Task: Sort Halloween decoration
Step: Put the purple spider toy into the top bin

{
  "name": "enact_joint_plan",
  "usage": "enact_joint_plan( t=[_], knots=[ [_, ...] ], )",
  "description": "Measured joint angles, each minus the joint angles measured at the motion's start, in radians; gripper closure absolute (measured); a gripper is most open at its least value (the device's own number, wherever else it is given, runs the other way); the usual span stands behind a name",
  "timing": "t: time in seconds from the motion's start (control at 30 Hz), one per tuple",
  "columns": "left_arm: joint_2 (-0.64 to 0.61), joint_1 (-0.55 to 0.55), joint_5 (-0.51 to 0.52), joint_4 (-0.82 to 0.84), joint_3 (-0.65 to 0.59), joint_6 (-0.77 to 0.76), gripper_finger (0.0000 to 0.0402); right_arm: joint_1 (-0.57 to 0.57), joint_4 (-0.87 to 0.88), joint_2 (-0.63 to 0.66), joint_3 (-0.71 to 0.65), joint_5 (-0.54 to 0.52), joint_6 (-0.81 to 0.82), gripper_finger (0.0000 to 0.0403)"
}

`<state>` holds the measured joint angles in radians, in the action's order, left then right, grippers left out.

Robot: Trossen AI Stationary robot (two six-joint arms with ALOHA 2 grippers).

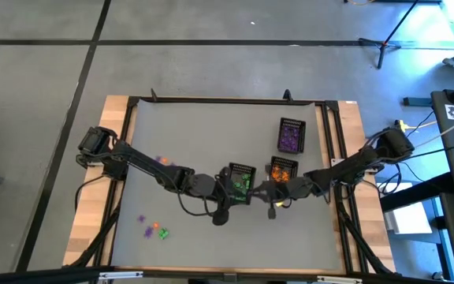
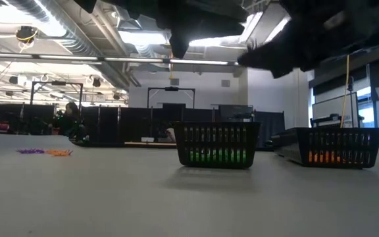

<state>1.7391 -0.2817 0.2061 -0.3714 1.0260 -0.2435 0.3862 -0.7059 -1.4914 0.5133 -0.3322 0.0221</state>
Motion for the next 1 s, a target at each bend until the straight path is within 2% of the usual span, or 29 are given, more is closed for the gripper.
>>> enact_joint_plan(
  t=[0.1,0.2,0.3,0.53,0.67,0.83,1.0],
  knots=[
    [-0.028,0.0,0.062,0.06,0.0,0.011,0.0284,0.0,0.163,0.07,0.0,-0.163,0.035,0.039],
    [-0.078,0.003,0.151,0.184,0.0,0.009,0.0272,-0.002,0.366,0.16,0.0,-0.314,0.099,0.039],
    [-0.114,0.006,0.234,0.281,0.0,-0.004,0.027,-0.022,0.569,0.255,-0.001,-0.399,0.18,0.039],
    [-0.133,0.02,0.259,0.368,0.0,0.002,0.027,-0.206,0.878,0.464,-0.001,-0.409,0.259,0.0389],
    [-0.164,0.034,0.386,0.368,-0.083,-0.033,0.028,-0.36,1.032,0.528,-0.001,-0.376,0.339,0.0389],
    [-0.26,0.077,0.392,0.176,-0.275,-0.125,0.0294,-0.539,1.144,0.519,-0.001,-0.255,0.391,0.0388],
    [-0.345,0.086,0.39,0.043,-0.411,-0.192,0.0305,-0.655,1.146,0.49,-0.001,-0.188,0.307,0.0386]
  ],
)
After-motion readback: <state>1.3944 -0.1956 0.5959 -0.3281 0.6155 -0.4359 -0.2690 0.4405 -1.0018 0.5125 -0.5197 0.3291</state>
